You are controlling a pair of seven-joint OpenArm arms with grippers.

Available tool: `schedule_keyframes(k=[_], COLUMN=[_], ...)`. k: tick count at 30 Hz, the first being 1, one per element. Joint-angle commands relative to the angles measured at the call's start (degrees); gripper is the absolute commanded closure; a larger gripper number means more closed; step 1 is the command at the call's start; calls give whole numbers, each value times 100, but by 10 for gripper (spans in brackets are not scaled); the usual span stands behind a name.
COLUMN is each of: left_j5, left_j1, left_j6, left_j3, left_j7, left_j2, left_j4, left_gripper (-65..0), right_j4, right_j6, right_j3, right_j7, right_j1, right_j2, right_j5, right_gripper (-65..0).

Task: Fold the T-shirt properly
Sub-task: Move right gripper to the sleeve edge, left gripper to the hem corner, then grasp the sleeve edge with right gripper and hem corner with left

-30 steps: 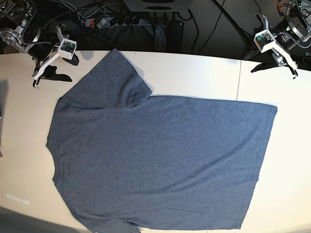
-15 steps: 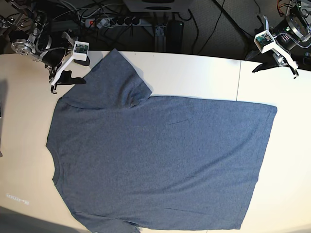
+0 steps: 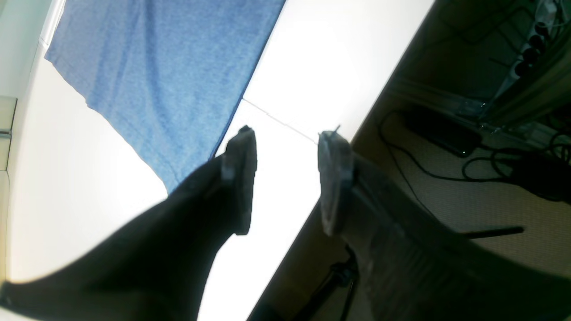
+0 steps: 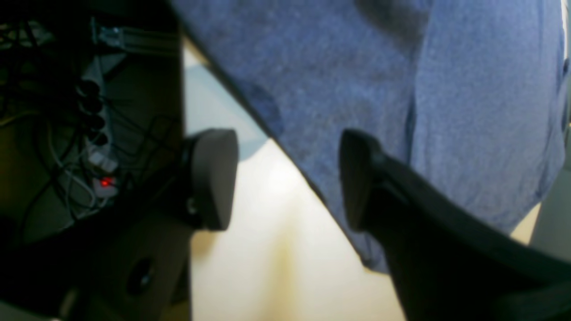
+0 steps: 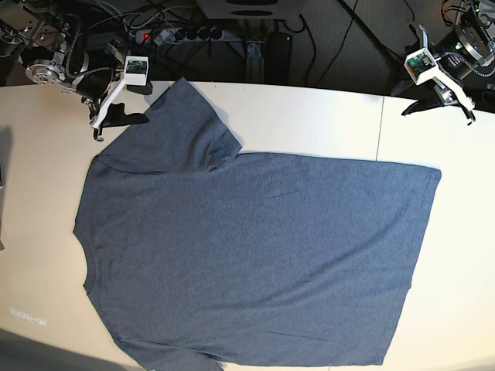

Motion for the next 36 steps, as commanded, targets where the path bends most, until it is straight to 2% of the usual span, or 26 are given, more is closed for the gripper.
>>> schedule_keyframes(k=[1, 13, 23, 27, 28, 29, 33, 34, 36], left_j5=[-37, -42, -118, -118, -120, -120, -118, -118, -120], left_j1=[35, 33, 33, 33, 31, 31, -24, -70, -216], left_j6=[149, 151, 151, 151, 153, 155, 175, 175, 175], left_j3=[-44, -44, -44, -44, -44, -44, -44, -44, -44], left_j7=[-61, -81, -74, -81, -83, -85, -83, -83, -79], left_j2=[-52, -61, -166, -251, -282, -317, -420, -435, -450], left_j4=[72, 72, 72, 72, 72, 72, 68, 63, 57], left_gripper=[-261, -261, -261, -261, -261, -261, -261, -261, -261], right_j4=[-24, -409, -1182, -1287, -1290, -1290, -1290, -1290, -1290], right_j6=[345, 516, 560, 560, 557, 557, 555, 555, 555], right_j3=[11, -35, -1169, -1276, -1276, -1276, -1274, -1274, -1274], right_j7=[0, 13, 24, 28, 31, 31, 55, 55, 52], right_j1=[0, 105, 1143, 1274, 1294, 1307, 1333, 1333, 1331], right_j2=[81, -466, -752, -800, -800, -800, -813, -826, -848], right_j5=[-52, -98, -105, -105, -105, -107, -125, -125, -120], right_gripper=[-370, -370, -369, -368, -351, -307, -32, 0, 0])
